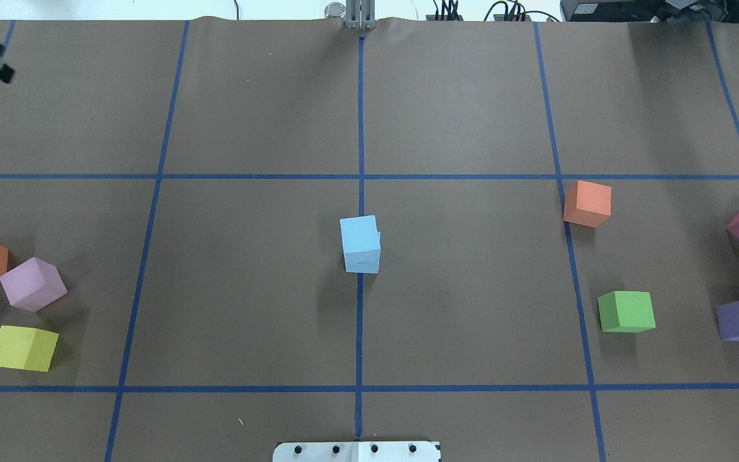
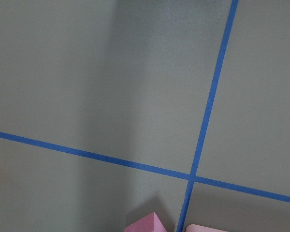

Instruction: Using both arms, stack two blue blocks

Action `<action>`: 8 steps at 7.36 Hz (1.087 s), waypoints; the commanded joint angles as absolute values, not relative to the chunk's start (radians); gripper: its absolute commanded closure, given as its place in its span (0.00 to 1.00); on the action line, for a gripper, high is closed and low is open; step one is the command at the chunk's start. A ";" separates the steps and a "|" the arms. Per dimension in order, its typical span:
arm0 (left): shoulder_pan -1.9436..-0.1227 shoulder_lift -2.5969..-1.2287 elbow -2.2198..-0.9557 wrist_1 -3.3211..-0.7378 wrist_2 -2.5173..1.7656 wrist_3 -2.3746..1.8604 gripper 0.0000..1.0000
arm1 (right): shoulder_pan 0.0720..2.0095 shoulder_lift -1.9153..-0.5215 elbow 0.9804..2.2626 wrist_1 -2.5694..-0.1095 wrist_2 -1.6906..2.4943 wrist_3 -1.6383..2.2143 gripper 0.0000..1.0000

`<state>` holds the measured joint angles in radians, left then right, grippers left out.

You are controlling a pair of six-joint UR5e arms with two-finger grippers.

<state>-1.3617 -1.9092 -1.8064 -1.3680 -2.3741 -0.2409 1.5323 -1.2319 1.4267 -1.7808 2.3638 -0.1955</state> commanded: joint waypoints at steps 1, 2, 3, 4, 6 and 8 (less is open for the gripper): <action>-1.552 -1.746 -1.780 -1.380 -2.433 -0.024 0.02 | 1.532 -1.230 1.434 -1.781 2.364 -0.195 0.00; -1.601 -1.726 -1.734 -1.384 -2.440 0.051 0.02 | 1.532 -1.227 1.436 -1.779 2.362 -0.187 0.00; -1.633 -1.711 -1.679 -1.400 -2.445 0.142 0.02 | 1.532 -1.230 1.448 -1.779 2.361 -0.186 0.00; -1.644 -1.718 -1.611 -1.425 -2.445 0.202 0.02 | 1.532 -1.226 1.448 -1.781 2.361 -0.184 0.00; -1.644 -1.718 -1.472 -1.591 -2.444 0.206 0.02 | 1.531 -1.224 1.448 -1.779 2.359 -0.176 0.00; -1.643 -1.724 -1.448 -1.617 -2.442 0.203 0.02 | 1.517 -1.213 1.457 -1.776 2.359 -0.128 0.00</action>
<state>-1.6428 -1.7208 -1.4673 -1.5950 -2.4428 0.2035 1.5272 -1.2218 1.4504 -1.7788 2.3580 -0.1623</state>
